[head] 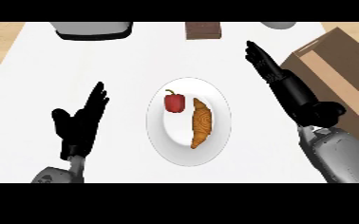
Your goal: Pick the bell pepper from the plate and place it in the cardboard box
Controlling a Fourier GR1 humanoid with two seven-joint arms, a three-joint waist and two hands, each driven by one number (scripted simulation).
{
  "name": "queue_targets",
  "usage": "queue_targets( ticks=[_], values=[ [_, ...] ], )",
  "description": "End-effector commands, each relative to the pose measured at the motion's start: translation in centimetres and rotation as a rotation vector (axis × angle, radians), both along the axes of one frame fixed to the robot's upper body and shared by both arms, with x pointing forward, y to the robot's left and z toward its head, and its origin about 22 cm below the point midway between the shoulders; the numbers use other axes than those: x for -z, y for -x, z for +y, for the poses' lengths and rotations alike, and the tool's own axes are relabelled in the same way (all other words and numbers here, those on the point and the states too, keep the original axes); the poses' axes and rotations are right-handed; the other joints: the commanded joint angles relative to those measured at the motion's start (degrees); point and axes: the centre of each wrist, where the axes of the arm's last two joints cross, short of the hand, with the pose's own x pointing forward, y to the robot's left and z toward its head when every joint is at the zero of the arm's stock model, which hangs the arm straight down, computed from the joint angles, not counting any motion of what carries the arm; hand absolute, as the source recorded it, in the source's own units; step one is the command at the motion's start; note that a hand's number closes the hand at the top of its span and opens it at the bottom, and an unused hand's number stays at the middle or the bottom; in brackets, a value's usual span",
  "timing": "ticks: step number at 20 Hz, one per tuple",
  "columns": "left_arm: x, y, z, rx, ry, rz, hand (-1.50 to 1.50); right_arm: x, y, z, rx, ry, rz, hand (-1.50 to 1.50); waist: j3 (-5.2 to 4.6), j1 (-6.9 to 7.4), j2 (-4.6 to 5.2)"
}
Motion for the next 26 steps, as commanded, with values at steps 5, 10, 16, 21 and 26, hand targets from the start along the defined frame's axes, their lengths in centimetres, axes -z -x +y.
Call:
queue_targets(
  ticks=[5,10,16,21,26],
  values=[
    [-5.3,-0.9,5.4,-0.004,-0.009,-0.120,0.00,2.4,-0.3,3.4,0.148,-0.223,-0.068,-1.50,0.10,2.60,-1.62],
    [-4.5,0.0,7.0,-0.012,0.028,-0.088,0.00,4.9,1.5,3.3,0.566,-0.270,-0.430,-1.50,0.23,1.93,-1.67],
    [-5.3,0.3,7.6,-0.015,0.046,-0.075,0.00,5.3,5.5,7.1,0.350,-0.142,-0.644,-1.50,0.01,1.33,-1.92],
    [-5.8,0.1,8.0,-0.014,0.038,-0.089,0.00,7.3,4.7,3.8,0.351,0.332,-0.434,-1.50,-0.32,1.13,-2.18],
    [-5.3,0.7,8.3,-0.007,0.038,-0.074,0.00,5.4,3.6,5.0,0.356,0.624,-0.315,-1.50,-0.50,1.77,-2.37]
  ],
)
